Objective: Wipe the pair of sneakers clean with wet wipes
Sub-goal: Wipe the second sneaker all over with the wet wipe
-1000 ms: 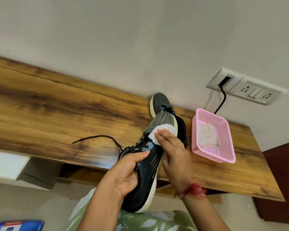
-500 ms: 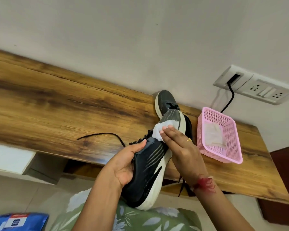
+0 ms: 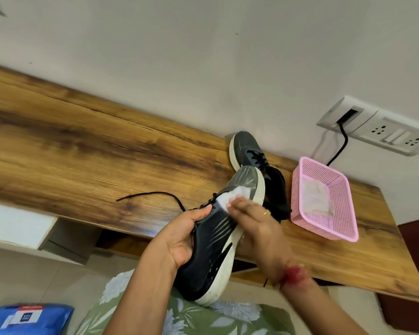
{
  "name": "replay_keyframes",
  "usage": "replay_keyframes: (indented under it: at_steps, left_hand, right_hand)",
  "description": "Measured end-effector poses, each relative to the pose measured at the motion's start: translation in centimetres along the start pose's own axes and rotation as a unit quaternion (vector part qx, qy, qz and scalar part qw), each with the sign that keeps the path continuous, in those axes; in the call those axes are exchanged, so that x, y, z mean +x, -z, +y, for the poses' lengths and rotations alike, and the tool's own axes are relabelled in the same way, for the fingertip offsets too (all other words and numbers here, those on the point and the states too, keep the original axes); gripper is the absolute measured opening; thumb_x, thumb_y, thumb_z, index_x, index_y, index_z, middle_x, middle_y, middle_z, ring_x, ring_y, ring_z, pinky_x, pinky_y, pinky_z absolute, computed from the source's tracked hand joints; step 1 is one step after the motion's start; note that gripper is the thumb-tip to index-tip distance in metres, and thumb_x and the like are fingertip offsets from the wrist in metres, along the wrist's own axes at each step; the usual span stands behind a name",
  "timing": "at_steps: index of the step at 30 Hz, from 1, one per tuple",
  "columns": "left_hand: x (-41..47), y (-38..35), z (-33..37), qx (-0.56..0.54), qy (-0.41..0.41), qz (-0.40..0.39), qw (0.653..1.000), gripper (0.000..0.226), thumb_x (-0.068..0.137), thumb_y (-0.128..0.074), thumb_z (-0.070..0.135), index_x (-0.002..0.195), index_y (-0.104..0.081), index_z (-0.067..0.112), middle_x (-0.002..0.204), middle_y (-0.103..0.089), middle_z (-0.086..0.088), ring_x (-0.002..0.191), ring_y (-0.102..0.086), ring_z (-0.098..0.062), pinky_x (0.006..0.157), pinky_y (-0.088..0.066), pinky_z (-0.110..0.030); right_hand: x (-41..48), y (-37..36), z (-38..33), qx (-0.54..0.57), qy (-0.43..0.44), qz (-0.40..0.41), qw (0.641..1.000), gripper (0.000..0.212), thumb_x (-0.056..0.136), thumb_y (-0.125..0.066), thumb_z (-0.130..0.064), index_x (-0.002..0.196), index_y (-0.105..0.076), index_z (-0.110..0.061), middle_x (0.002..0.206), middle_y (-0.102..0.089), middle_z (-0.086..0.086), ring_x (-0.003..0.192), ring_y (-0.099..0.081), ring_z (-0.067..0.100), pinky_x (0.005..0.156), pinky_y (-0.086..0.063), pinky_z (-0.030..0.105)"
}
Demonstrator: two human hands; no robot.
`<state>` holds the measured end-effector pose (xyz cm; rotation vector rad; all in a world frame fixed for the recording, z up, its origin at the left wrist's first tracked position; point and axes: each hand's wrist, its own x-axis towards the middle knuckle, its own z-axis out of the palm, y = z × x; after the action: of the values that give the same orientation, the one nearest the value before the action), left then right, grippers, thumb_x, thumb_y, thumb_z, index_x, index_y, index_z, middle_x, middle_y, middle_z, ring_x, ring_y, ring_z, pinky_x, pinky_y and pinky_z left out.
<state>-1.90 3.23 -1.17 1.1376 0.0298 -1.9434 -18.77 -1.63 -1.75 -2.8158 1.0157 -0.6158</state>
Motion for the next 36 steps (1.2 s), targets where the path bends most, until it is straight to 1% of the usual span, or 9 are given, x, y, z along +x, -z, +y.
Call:
replay_keyframes:
  at_steps: [5,10,13,16,18,24,30,34,36]
  left_hand:
    - [0.0,0.2,0.2,0.002,-0.006,-0.011,1.0,0.035,0.092,-0.056,0.035,0.09,-0.073,0.004,0.077,-0.071,-0.015,0.063,-0.069,-0.023,0.06,-0.057,-0.028]
    - [-1.0,-0.6,0.4,0.129,-0.037,-0.007,0.991,0.04,0.083,-0.065,0.043,0.106,-0.066,0.011,0.091,-0.074,-0.008,0.076,-0.07,-0.019,0.067,-0.053,-0.028]
    - [-1.7,-0.6,0.3,0.275,-0.08,0.077,0.955,0.027,0.08,-0.074,0.029,0.094,-0.053,0.02,0.09,-0.068,-0.003,0.082,-0.064,-0.016,0.073,-0.053,-0.031]
    - [-1.6,-0.3,0.3,0.168,-0.079,0.072,0.98,0.029,0.082,-0.071,0.009,0.106,-0.054,0.008,0.097,-0.071,-0.012,0.088,-0.067,-0.023,0.089,-0.052,-0.04]
    - [-1.7,-0.4,0.3,0.065,-0.081,0.022,0.994,0.022,0.086,-0.061,-0.002,0.108,-0.059,-0.002,0.096,-0.07,-0.018,0.084,-0.067,-0.026,0.082,-0.055,-0.037]
    - [-1.3,-2.5,-1.1,0.103,-0.116,0.134,0.979,0.014,0.089,-0.06,0.0,0.093,-0.054,0.012,0.106,-0.064,-0.018,0.096,-0.061,-0.03,0.092,-0.049,-0.042]
    - [-3.7,-1.0,2.3,0.175,-0.125,0.132,0.968,0.007,0.093,-0.059,0.01,0.096,-0.054,0.012,0.087,-0.065,-0.011,0.077,-0.063,-0.024,0.073,-0.052,-0.034]
    - [-3.5,0.3,3.5,0.289,-0.069,0.12,0.947,0.039,0.089,-0.066,0.02,0.123,-0.049,0.012,0.124,-0.058,-0.012,0.114,-0.057,-0.03,0.098,-0.046,-0.042]
    - [-3.1,0.4,3.7,0.315,-0.058,0.126,0.939,0.044,0.089,-0.066,0.022,0.127,-0.046,0.014,0.127,-0.055,-0.013,0.115,-0.056,-0.031,0.096,-0.047,-0.04]
  right_hand:
    - [-0.7,-0.8,-1.0,-0.016,0.11,-0.054,0.992,0.051,0.071,-0.077,-0.002,0.119,-0.062,-0.004,0.122,-0.061,0.011,0.12,-0.053,0.024,0.099,-0.045,0.038]
    - [1.2,0.3,1.5,0.006,-0.023,0.009,1.0,0.052,0.082,-0.042,-0.033,0.115,-0.065,0.0,0.119,-0.062,0.015,0.114,-0.057,0.029,0.095,-0.047,0.046]
    - [0.8,-0.5,1.0,0.032,-0.061,0.013,0.998,0.048,0.084,-0.038,-0.025,0.119,-0.063,-0.004,0.123,-0.06,0.011,0.118,-0.054,0.023,0.099,-0.045,0.039]
    - [0.7,-0.8,1.1,0.069,-0.106,0.043,0.991,0.044,0.084,-0.039,-0.021,0.12,-0.062,-0.01,0.121,-0.061,0.003,0.116,-0.053,0.012,0.101,-0.04,0.029]
    - [0.9,-0.8,0.7,0.094,-0.136,0.072,0.984,0.043,0.083,-0.045,-0.014,0.123,-0.06,-0.011,0.113,-0.064,0.001,0.108,-0.055,0.01,0.097,-0.041,0.026]
    - [1.5,-1.4,-0.5,0.147,-0.205,0.081,0.964,0.052,0.072,-0.058,0.016,0.113,-0.067,-0.014,0.097,-0.064,-0.007,0.093,-0.06,0.003,0.085,-0.039,0.004]
    - [0.7,0.5,-2.3,0.214,-0.2,0.182,0.939,0.057,0.077,-0.054,0.02,0.112,-0.063,-0.024,0.111,-0.064,-0.013,0.107,-0.058,0.0,0.091,-0.051,0.03]
    - [0.6,-0.1,-2.5,0.174,-0.183,0.202,0.946,0.048,0.078,-0.052,0.012,0.115,-0.064,-0.017,0.113,-0.064,-0.005,0.108,-0.059,0.009,0.091,-0.051,0.04]
    - [0.3,-0.8,-2.6,0.132,-0.167,0.195,0.958,0.042,0.079,-0.046,-0.001,0.114,-0.064,-0.013,0.112,-0.062,-0.006,0.108,-0.057,0.01,0.094,-0.047,0.035]
